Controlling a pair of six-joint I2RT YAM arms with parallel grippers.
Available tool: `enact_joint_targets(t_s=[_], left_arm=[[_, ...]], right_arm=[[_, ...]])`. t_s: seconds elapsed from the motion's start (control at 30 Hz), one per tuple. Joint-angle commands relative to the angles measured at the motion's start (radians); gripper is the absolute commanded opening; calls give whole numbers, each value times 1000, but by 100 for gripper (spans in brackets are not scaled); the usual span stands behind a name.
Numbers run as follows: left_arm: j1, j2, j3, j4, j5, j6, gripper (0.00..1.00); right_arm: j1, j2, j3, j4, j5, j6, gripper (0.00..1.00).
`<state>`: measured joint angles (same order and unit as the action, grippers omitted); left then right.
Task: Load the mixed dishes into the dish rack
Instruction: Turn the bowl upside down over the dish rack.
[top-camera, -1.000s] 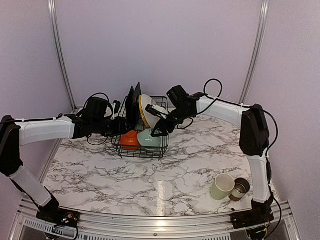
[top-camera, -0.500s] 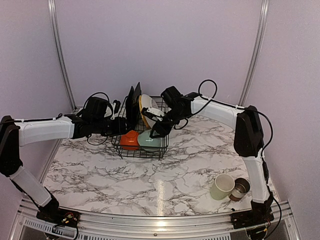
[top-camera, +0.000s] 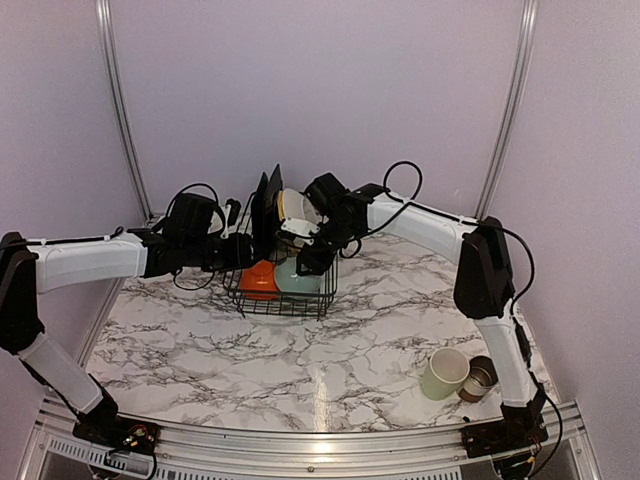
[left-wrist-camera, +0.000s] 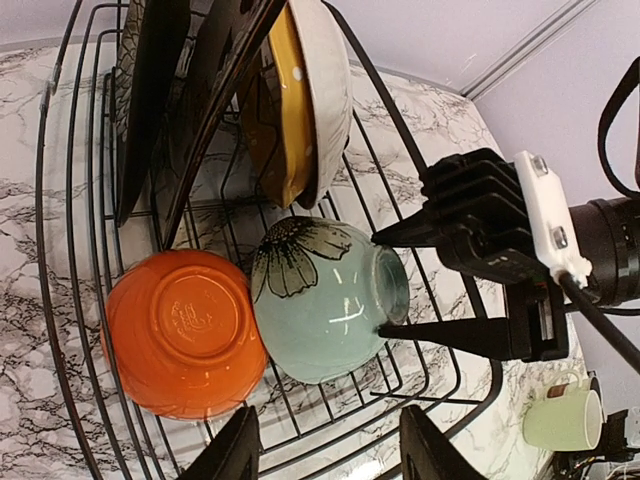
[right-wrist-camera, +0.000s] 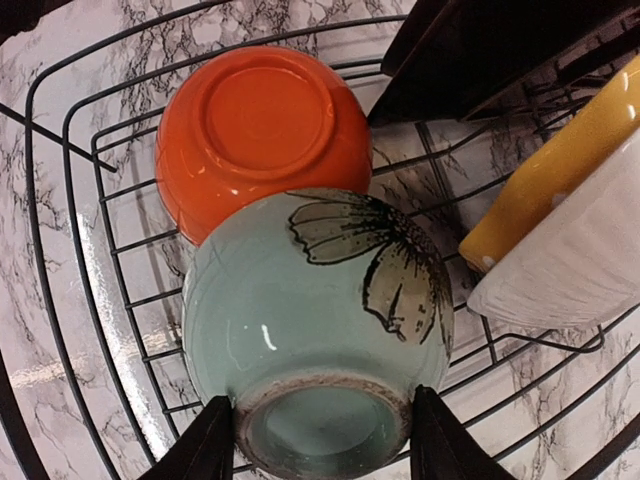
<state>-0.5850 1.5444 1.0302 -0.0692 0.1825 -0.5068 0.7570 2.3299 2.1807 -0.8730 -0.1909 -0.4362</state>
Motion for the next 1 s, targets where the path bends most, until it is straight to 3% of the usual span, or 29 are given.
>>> enact_joint_targets(t_s=[0.0, 0.27, 0.6, 0.8, 0.97], left_arm=[[2, -38, -14, -8, -5, 22, 50], [2, -53, -13, -9, -1, 25, 50], [2, -49, -16, -8, -2, 26, 50], [2, -48, -18, -2, 4, 18, 50], [1, -43, -20, 0, 9, 15, 50]], right_arm=[[12, 47, 57, 8, 102, -7, 22], [82, 70, 86, 0, 279, -65, 22], [93, -20, 53, 4, 316, -80, 21], [93, -42, 40, -2, 315, -90, 32], [92, -37, 56, 3, 320, -98, 32]])
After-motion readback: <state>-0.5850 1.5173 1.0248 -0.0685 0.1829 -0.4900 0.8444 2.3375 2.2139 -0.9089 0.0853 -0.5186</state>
